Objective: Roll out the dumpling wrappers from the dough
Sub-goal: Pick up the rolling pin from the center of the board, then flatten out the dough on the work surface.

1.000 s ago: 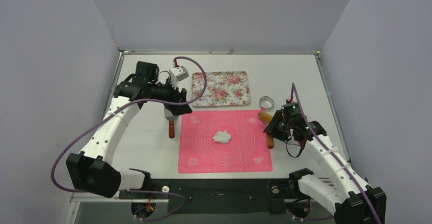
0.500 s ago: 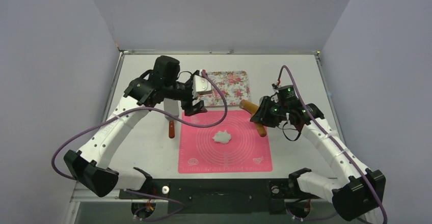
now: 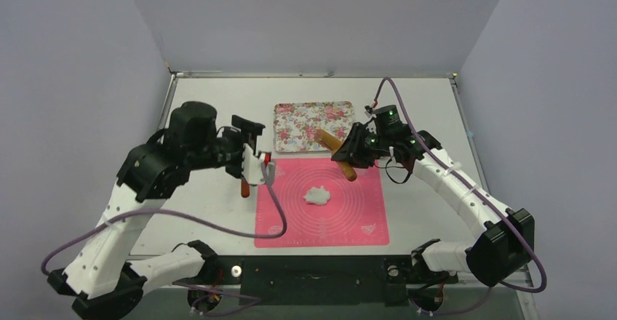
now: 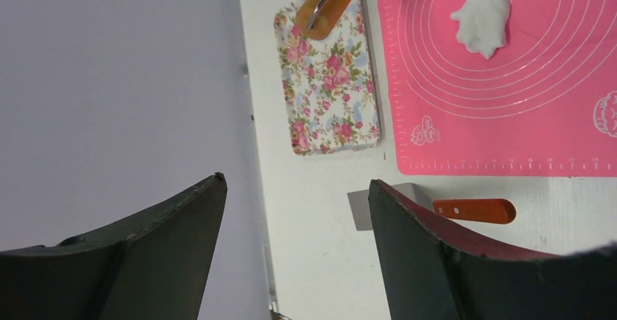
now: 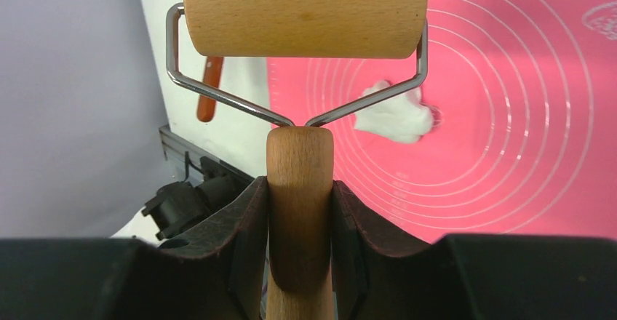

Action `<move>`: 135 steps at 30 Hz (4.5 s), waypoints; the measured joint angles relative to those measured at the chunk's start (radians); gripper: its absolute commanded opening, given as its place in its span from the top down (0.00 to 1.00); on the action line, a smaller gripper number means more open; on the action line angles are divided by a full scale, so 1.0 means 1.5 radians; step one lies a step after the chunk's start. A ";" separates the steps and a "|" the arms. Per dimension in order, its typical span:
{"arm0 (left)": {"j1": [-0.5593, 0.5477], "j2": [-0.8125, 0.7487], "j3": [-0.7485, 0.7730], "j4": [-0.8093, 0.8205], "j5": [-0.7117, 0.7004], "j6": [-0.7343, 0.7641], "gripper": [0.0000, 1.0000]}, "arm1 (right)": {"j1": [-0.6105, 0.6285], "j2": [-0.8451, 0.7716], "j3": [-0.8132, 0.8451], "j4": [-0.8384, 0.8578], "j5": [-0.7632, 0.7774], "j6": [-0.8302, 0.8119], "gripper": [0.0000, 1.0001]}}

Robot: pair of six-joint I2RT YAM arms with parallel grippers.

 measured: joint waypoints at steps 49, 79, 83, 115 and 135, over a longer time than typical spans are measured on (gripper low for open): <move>-0.234 0.064 -0.184 0.301 -0.054 -0.076 0.42 | 0.125 -0.108 0.011 0.102 -0.141 -0.114 1.00; -0.234 0.070 -0.184 0.294 -0.065 -0.084 1.00 | 0.125 -0.110 0.012 0.115 -0.126 -0.111 0.52; -0.231 0.068 -0.191 0.310 -0.068 -0.131 1.00 | 0.125 -0.112 0.022 0.110 -0.101 -0.130 0.31; -0.133 0.066 -0.192 0.387 0.048 -0.505 1.00 | 0.071 -0.315 0.112 0.139 0.006 -0.371 0.09; -0.128 0.058 -0.165 0.416 0.124 -0.598 1.00 | 0.086 -0.241 -0.001 0.386 -0.167 -0.325 0.30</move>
